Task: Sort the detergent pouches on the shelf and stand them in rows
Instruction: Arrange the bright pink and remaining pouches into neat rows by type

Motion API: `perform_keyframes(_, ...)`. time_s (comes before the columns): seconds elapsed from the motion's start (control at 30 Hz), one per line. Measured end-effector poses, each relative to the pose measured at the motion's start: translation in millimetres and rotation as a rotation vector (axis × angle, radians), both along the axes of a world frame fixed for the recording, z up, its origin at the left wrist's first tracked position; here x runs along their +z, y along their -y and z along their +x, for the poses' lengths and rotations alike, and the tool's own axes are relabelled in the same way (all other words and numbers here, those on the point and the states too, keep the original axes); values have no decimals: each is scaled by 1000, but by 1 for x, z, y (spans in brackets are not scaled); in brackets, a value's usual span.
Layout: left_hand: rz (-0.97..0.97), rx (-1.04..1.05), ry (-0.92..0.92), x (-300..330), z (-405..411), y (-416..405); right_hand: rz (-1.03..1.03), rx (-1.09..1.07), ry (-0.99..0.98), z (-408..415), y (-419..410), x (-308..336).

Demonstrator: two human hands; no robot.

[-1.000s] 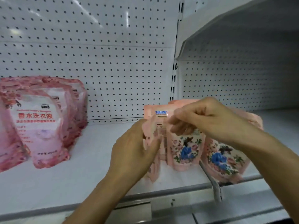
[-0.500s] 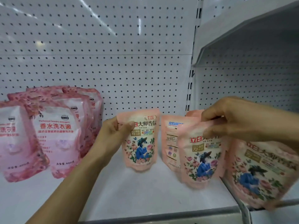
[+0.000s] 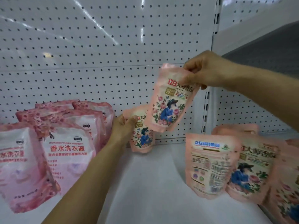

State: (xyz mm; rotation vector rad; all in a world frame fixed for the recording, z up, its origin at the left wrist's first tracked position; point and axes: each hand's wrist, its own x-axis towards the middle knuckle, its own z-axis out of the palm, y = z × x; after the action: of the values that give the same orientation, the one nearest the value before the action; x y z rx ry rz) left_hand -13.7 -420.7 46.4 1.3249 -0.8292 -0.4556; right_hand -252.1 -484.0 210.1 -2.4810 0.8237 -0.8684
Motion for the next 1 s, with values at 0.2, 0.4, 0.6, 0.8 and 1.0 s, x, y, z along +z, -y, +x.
perform_keyframes(0.2, 124, -49, -20, -5, 0, 31, -25, -77, -345, 32, 63, -35)
perform_keyframes(0.4, 151, -126, -1, -10, 4, 49, 18, -151, -473, 46, 103, -67)
perform_keyframes(0.6, 116, -167, 38, -13, 7, 57, 59, -179, -527, 46, 114, -80)
perform_keyframes(0.8, 111, -147, 58, -16, 3, 58, 70, -156, -553, 45, 110, -77)
perform_keyframes(1.0, 102, 15, 112, -17, -6, 66, -57, -146, -615, 33, 95, -68)
